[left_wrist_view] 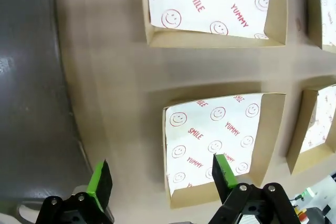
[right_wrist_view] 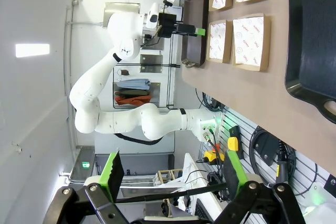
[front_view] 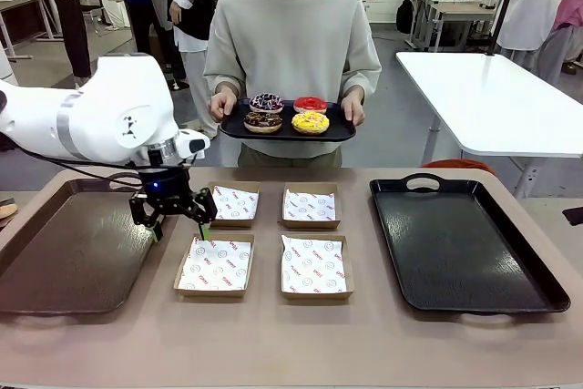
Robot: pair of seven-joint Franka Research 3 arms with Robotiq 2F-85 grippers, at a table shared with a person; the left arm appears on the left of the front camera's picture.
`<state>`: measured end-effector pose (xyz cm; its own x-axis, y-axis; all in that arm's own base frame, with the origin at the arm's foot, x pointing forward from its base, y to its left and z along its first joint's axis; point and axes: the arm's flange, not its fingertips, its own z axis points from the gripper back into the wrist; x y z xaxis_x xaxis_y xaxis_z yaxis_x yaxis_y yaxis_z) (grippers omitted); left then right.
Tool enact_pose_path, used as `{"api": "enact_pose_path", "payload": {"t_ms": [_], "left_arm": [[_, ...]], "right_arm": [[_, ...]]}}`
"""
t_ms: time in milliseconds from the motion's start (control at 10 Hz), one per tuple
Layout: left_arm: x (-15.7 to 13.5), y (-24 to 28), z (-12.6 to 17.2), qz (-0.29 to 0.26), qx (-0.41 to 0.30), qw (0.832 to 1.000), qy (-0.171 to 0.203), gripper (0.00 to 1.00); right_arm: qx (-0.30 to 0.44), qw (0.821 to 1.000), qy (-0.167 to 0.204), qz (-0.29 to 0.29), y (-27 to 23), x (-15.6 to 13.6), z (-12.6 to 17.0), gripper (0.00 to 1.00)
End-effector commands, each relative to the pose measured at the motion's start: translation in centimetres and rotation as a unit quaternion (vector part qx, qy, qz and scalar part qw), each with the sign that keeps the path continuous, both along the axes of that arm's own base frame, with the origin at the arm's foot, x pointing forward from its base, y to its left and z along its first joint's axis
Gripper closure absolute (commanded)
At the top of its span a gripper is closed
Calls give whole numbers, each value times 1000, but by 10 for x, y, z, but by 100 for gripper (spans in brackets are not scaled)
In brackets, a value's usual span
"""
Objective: Individually package the donuts and arrange them on the tray.
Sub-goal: Pick up one Paper togo box.
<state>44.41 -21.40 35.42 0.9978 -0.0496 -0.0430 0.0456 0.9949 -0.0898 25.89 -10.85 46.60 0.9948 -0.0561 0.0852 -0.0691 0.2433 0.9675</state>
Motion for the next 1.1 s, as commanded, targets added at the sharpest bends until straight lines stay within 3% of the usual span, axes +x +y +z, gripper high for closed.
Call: {"api": "enact_pose_path", "payload": {"t_ms": [0,1000], "left_arm": [[-9,-13,-11,3,28,1000,-7,0],[-10,-12,-11,-9,10,1000,7,0]], "right_arm": [[6,1000,-2,3,0,-1,1,0],[6,1000,-2,3,0,-1,1,0]]}}
